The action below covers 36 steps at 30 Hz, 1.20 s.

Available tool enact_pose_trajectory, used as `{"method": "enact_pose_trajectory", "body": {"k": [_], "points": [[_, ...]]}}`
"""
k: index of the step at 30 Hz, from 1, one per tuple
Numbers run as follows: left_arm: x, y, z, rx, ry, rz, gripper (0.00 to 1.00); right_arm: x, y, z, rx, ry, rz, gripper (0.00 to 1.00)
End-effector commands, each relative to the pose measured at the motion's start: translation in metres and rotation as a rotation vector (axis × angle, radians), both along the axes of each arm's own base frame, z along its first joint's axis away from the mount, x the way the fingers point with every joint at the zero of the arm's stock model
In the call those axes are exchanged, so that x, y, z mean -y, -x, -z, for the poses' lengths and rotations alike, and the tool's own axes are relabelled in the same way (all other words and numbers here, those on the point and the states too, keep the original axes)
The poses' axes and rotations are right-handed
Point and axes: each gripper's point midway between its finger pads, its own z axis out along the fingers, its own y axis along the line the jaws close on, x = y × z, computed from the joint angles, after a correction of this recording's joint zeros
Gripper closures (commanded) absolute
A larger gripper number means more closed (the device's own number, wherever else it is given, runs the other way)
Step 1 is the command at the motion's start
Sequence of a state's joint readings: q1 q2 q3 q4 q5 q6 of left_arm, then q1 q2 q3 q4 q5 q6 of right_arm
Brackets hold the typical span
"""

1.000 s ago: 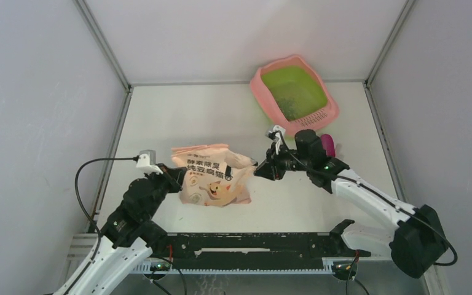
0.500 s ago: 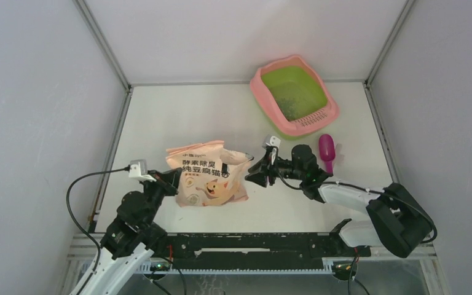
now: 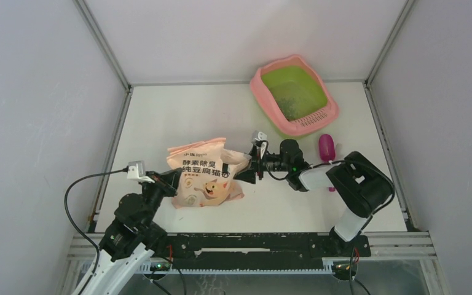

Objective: Fill the litter box with clean litter
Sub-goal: Close the cat litter bag at the center of the board.

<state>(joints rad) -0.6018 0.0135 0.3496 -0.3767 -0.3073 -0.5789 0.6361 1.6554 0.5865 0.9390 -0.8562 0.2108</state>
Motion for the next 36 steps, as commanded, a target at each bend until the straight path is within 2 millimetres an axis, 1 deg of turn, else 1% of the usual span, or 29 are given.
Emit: {"method": "enact_pose_trajectory", "body": {"k": [1, 2, 4, 5, 6, 7, 8, 10, 11, 13, 16, 18, 20, 21, 22, 24, 25, 26, 27, 29, 30, 32, 33, 34, 36], "points": [[0.0, 0.009, -0.062, 0.19, 0.17, 0.026, 0.98, -0.016, -0.002, -0.028, 0.067, -0.123, -0.061, 0.39], [0.0, 0.01, -0.064, 0.191, 0.172, 0.028, 0.98, -0.019, -0.001, -0.027, 0.058, -0.129, -0.072, 0.35], [-0.001, 0.01, -0.065, 0.19, 0.17, 0.025, 0.99, -0.026, 0.003, -0.026, 0.056, -0.137, -0.1, 0.34], [-0.002, 0.01, -0.066, 0.191, 0.17, 0.02, 0.99, -0.031, 0.004, -0.026, 0.055, -0.14, -0.11, 0.35], [-0.002, 0.01, -0.067, 0.19, 0.168, 0.017, 0.99, -0.034, 0.006, -0.025, 0.049, -0.144, -0.127, 0.39], [-0.004, 0.01, -0.068, 0.191, 0.168, 0.011, 0.99, -0.037, 0.008, -0.028, 0.043, -0.154, -0.139, 0.49], [-0.005, 0.01, -0.068, 0.191, 0.166, 0.007, 0.99, -0.038, 0.009, -0.033, 0.042, -0.168, -0.148, 0.63], [-0.008, 0.01, -0.069, 0.19, 0.16, -0.008, 0.99, -0.038, 0.014, -0.041, 0.027, -0.177, -0.168, 0.89], [-0.011, 0.01, -0.07, 0.189, 0.157, -0.02, 0.99, -0.036, 0.015, -0.045, 0.01, -0.168, -0.167, 1.0], [-0.018, 0.01, -0.07, 0.183, 0.143, -0.056, 0.99, -0.026, 0.015, -0.053, -0.01, -0.146, -0.152, 1.0], [-0.026, 0.008, -0.07, 0.167, 0.099, -0.094, 0.99, -0.005, 0.018, -0.069, 0.014, -0.108, -0.083, 1.0], [-0.026, 0.006, -0.067, 0.165, 0.068, -0.1, 0.99, 0.009, 0.018, -0.079, 0.053, -0.069, -0.027, 1.0], [-0.02, -0.001, -0.055, 0.149, 0.046, -0.09, 0.99, 0.022, 0.019, -0.09, 0.062, -0.059, 0.001, 1.0], [-0.014, -0.004, -0.051, 0.163, 0.054, -0.069, 0.95, 0.028, 0.023, -0.098, 0.059, -0.068, -0.005, 1.0], [-0.008, -0.007, -0.045, 0.169, 0.074, -0.055, 0.87, 0.033, 0.023, -0.099, 0.046, -0.069, -0.008, 1.0], [0.01, -0.013, -0.035, 0.212, 0.101, 0.013, 0.68, 0.041, 0.023, -0.1, 0.011, -0.068, -0.017, 1.0], [0.021, -0.013, -0.042, 0.289, 0.14, 0.062, 0.58, 0.044, 0.024, -0.101, -0.008, -0.073, -0.032, 1.0], [0.033, -0.011, -0.039, 0.335, 0.153, 0.124, 0.43, 0.048, 0.023, -0.103, -0.027, -0.081, -0.041, 1.0], [0.039, -0.011, -0.032, 0.352, 0.165, 0.148, 0.36, 0.051, 0.025, -0.106, -0.043, -0.09, -0.054, 1.0], [0.047, -0.013, -0.018, 0.36, 0.175, 0.182, 0.32, 0.054, 0.03, -0.113, -0.064, -0.107, -0.084, 1.0], [0.051, -0.015, -0.005, 0.344, 0.173, 0.192, 0.31, 0.056, 0.032, -0.116, -0.069, -0.113, -0.095, 1.0], [0.056, -0.015, 0.006, 0.341, 0.179, 0.214, 0.27, 0.062, 0.032, -0.123, -0.083, -0.123, -0.102, 1.0], [0.058, -0.014, 0.009, 0.346, 0.181, 0.231, 0.25, 0.064, 0.031, -0.126, -0.087, -0.129, -0.096, 1.0], [0.061, -0.012, 0.01, 0.348, 0.18, 0.246, 0.21, 0.067, 0.03, -0.129, -0.088, -0.137, -0.094, 1.0], [0.064, -0.01, 0.012, 0.35, 0.176, 0.269, 0.19, 0.071, 0.03, -0.139, -0.086, -0.156, -0.094, 1.0]]}}
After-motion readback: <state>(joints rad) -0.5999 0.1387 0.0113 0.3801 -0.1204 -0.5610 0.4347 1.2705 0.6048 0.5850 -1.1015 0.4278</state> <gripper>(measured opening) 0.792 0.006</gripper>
